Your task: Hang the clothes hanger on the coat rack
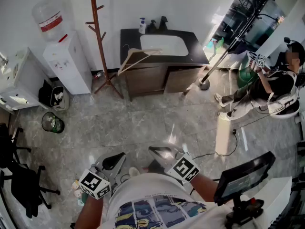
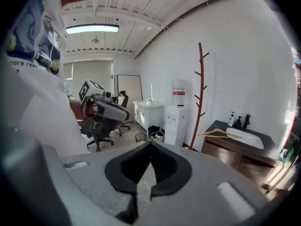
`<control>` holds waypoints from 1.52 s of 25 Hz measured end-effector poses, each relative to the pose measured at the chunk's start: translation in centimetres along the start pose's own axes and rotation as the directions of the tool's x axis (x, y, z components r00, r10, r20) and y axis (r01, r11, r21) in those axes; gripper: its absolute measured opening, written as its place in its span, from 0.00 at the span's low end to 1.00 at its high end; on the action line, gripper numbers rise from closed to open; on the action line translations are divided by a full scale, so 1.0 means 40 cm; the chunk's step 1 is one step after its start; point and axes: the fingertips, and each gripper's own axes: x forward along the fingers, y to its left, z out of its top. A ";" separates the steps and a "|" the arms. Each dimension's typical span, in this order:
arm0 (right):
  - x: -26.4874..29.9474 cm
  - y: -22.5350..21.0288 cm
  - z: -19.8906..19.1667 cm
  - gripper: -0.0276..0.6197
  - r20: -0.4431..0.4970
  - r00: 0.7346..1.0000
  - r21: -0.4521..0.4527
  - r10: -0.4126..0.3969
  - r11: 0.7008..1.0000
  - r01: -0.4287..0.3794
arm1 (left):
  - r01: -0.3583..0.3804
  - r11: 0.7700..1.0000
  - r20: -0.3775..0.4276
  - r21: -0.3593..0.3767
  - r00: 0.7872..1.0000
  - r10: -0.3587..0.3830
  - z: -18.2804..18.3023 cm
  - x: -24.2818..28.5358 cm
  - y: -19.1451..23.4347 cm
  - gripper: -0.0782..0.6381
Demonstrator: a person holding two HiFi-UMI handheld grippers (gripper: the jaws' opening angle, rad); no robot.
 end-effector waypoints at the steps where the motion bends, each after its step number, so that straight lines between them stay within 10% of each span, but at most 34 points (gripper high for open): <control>1: 0.006 0.008 0.001 0.05 -0.001 1.000 -0.001 0.001 1.000 -0.001 | 0.002 1.000 -0.002 0.000 1.000 -0.002 -0.013 -0.008 0.005 0.11; 11: 0.055 -0.065 0.025 0.05 -0.010 1.000 -0.022 -0.002 1.000 0.002 | -0.008 1.000 0.025 -0.018 1.000 0.009 0.000 0.035 0.093 0.11; 38: 0.208 -0.787 0.078 0.15 0.027 0.994 0.003 0.104 0.995 -0.104 | -0.260 0.962 -0.120 -0.081 0.961 0.249 0.169 0.586 0.643 0.16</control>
